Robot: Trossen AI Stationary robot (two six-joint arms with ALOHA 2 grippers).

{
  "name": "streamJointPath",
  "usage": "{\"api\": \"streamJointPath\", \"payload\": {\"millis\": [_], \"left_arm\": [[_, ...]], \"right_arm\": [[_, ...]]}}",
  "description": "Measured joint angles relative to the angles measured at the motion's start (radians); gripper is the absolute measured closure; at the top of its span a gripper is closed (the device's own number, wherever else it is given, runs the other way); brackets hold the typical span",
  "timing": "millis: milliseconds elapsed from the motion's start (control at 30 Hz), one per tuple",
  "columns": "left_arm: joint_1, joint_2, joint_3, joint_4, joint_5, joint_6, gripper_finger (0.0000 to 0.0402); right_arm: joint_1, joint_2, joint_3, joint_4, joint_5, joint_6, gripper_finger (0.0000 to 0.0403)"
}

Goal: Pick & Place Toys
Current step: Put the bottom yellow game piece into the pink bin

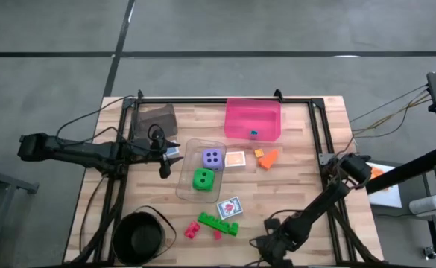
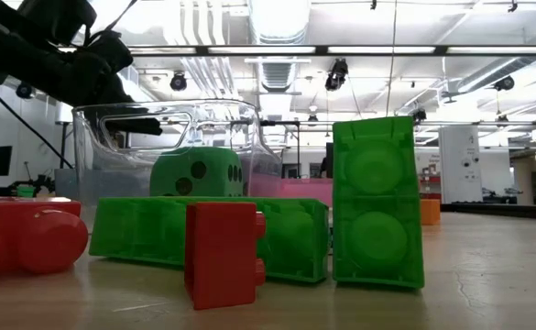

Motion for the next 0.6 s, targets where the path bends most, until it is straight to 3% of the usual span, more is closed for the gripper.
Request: {"api": "streamJointPath", "payload": {"millis": [267, 600], "left_arm": [[0.0, 0.0, 0.0, 0.002, 0.0, 0.002, 0.0144], [0.0, 0.0, 0.0, 0.001, 0.0, 0.002, 0.0144]], "right_arm": [[-0.005, -0.115, 0.028, -0.32, 0.226, 0.097, 0.0385], [0.017, -0.222, 0.025, -0.217, 0.244, 0.151, 0.0385]]}}
